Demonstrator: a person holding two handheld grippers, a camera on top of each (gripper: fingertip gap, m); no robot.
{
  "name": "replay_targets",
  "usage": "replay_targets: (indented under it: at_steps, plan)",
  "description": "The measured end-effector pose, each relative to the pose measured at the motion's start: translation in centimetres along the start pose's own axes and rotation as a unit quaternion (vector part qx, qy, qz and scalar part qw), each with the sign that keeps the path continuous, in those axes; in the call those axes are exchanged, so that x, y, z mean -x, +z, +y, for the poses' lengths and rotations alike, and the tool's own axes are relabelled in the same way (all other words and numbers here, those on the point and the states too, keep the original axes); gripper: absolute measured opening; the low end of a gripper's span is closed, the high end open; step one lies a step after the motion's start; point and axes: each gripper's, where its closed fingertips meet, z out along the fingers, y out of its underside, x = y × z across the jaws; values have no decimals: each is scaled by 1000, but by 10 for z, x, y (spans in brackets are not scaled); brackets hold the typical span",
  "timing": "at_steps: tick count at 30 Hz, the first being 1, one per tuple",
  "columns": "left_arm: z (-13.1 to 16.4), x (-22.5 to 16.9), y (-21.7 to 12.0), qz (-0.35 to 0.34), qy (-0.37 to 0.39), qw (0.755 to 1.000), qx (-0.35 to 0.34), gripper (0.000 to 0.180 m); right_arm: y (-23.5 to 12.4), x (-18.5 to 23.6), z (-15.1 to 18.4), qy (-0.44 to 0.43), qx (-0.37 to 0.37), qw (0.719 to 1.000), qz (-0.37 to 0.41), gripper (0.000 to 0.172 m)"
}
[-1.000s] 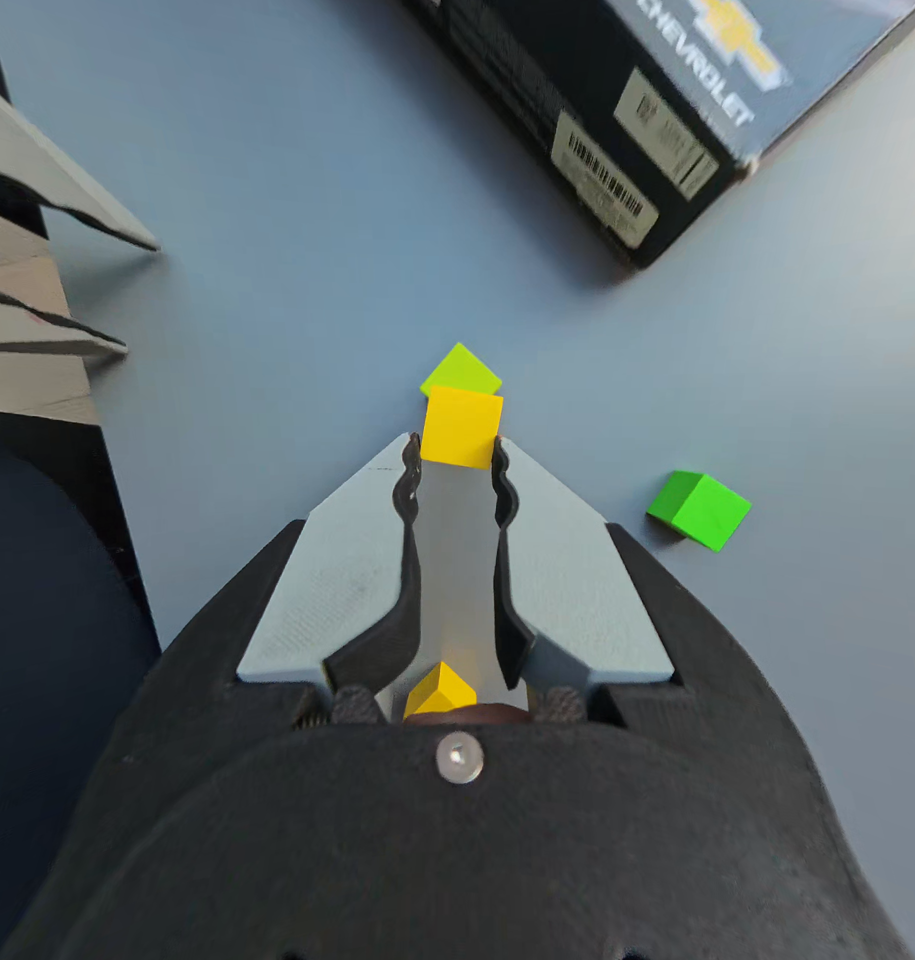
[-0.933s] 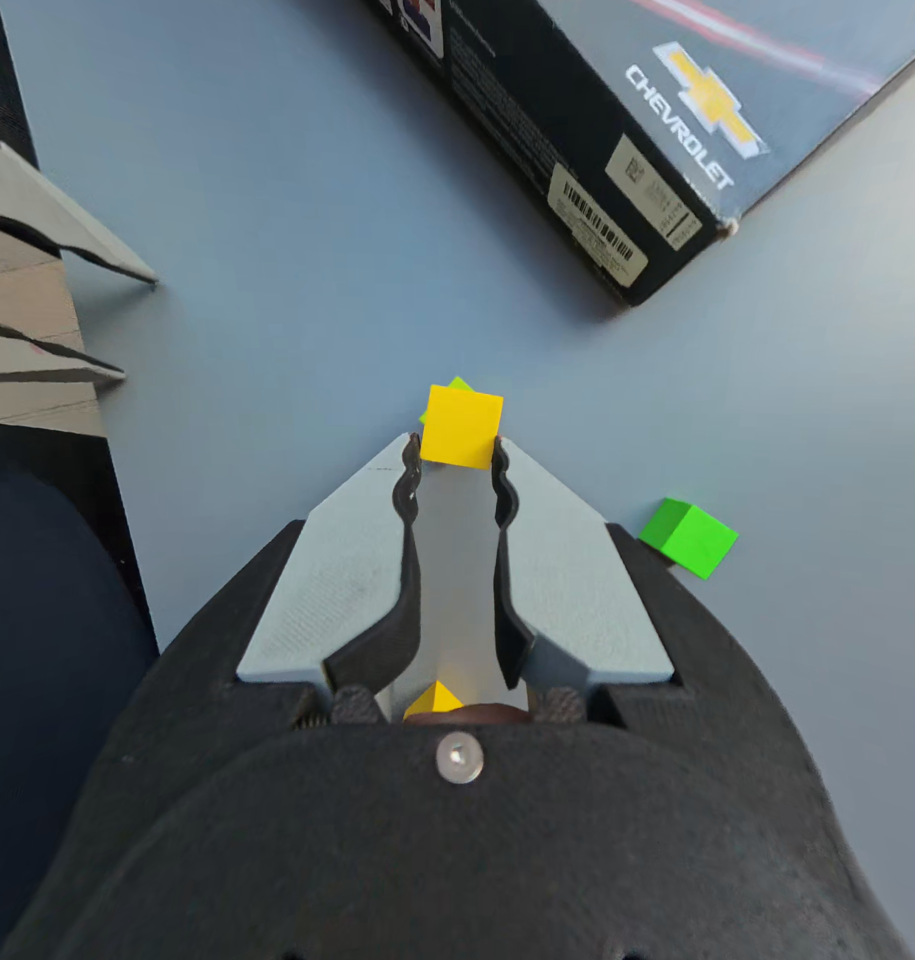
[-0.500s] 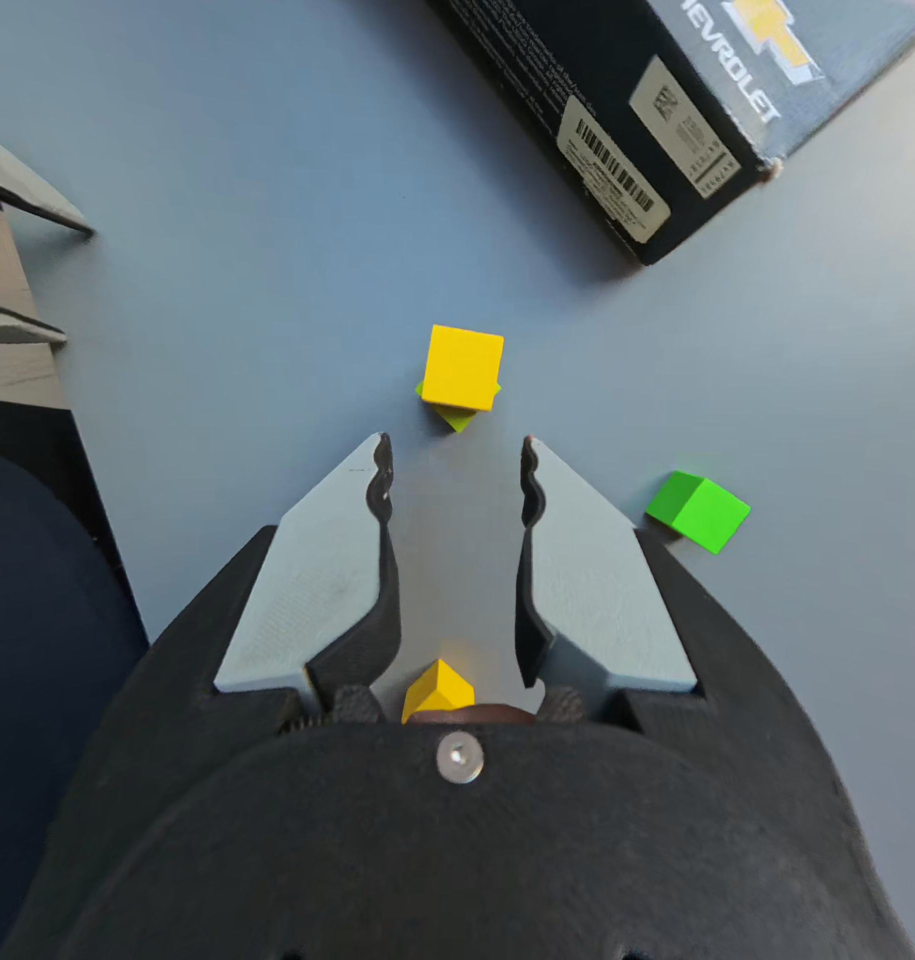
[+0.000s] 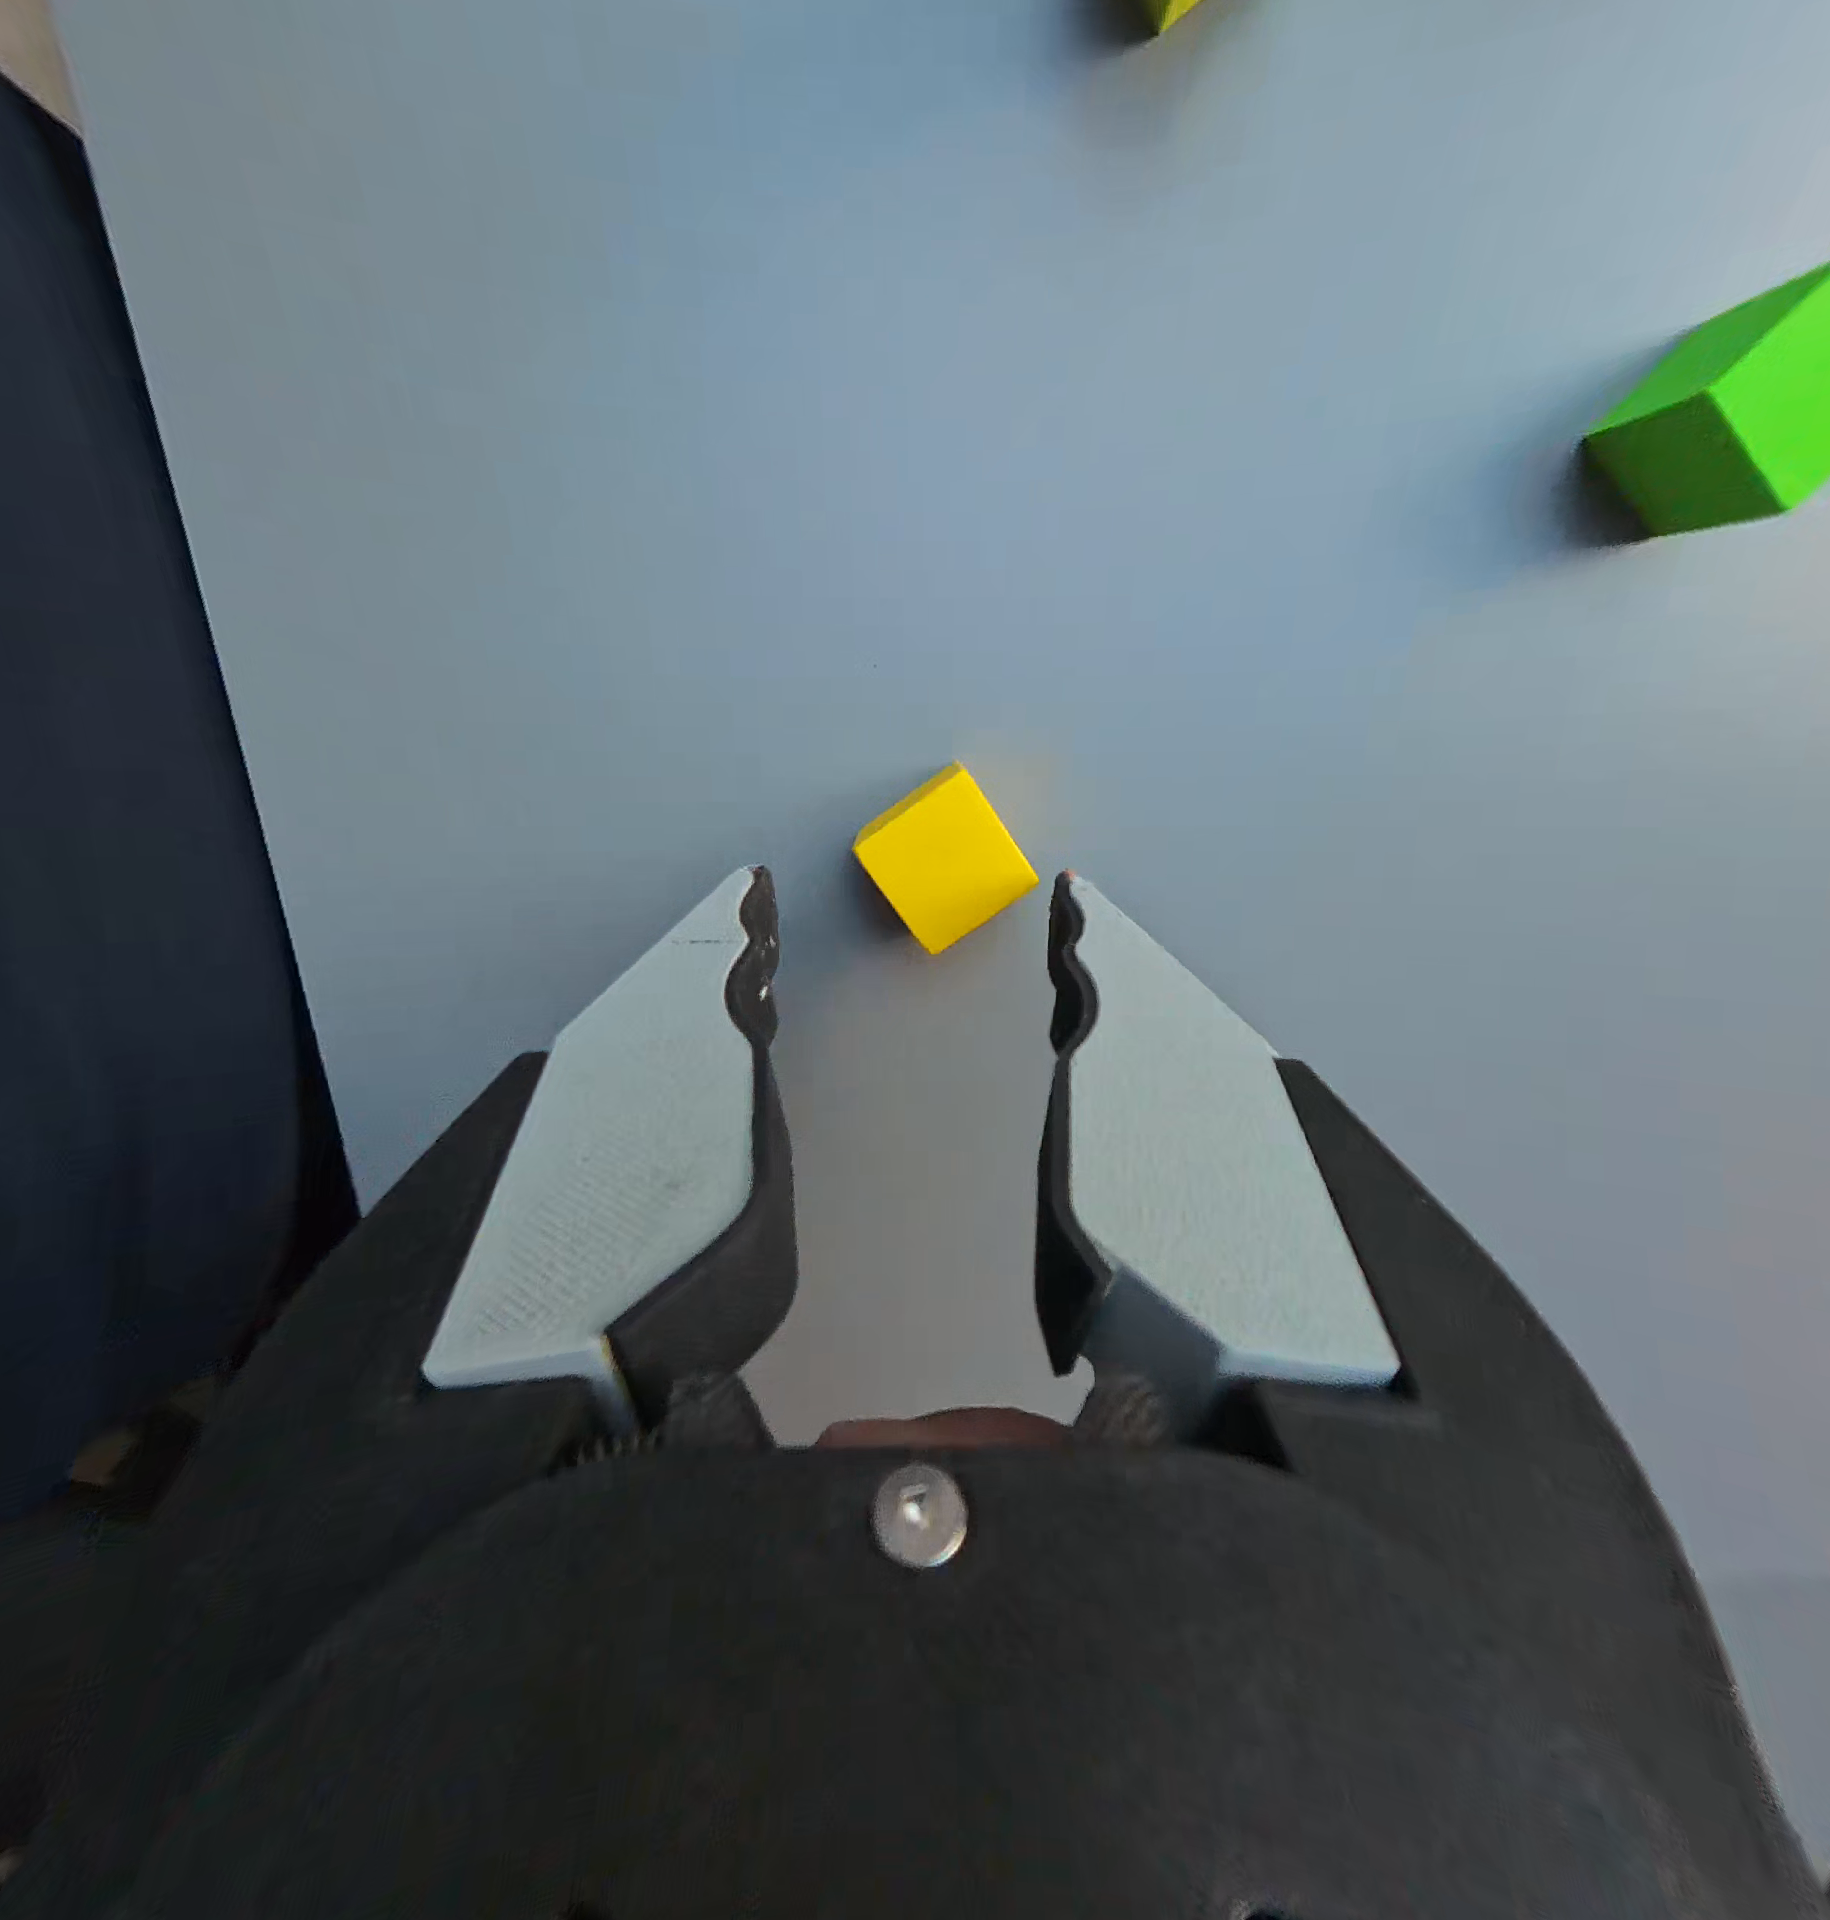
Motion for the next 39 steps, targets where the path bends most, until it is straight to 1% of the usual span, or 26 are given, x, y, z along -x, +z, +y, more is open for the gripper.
replay_targets:
  at_steps: [2,4,7,10,14,18,22,27,29,32,39]
  plan:
    - [-3,0,1,1,5,1000,1,35,9,0,3,-28,23,999,-2,45]
    - [-5,1,2,2,8,1000,4,35,16,-4,8,-53,50,997,4,30]
    - [-7,0,3,2,5,1000,2,36,15,-7,1,-49,52,997,2,26]
    - [-7,0,3,0,-1,1000,-7,37,4,-10,-25,-8,6,1000,-2,25]
    - [-8,0,3,-4,-7,1000,-16,37,-19,-24,-75,47,-52,998,-8,25]
    - [-10,0,3,-3,-12,1000,-24,37,-28,-39,-123,57,-66,996,-4,25]
    - [-10,-1,3,3,-16,999,-30,39,-19,-46,-147,52,-55,997,0,25]
    - [-9,-3,3,4,-14,999,-35,41,0,-48,-150,60,-29,998,-1,25]
    - [-8,-3,3,6,-11,999,-36,42,4,-47,-153,65,-37,997,-6,25]
    - [-8,-4,3,8,-8,999,-40,42,9,-46,-150,72,-28,997,-4,25]
    - [-8,-3,2,12,8,999,-50,40,1,-41,-153,77,-49,996,1,24]
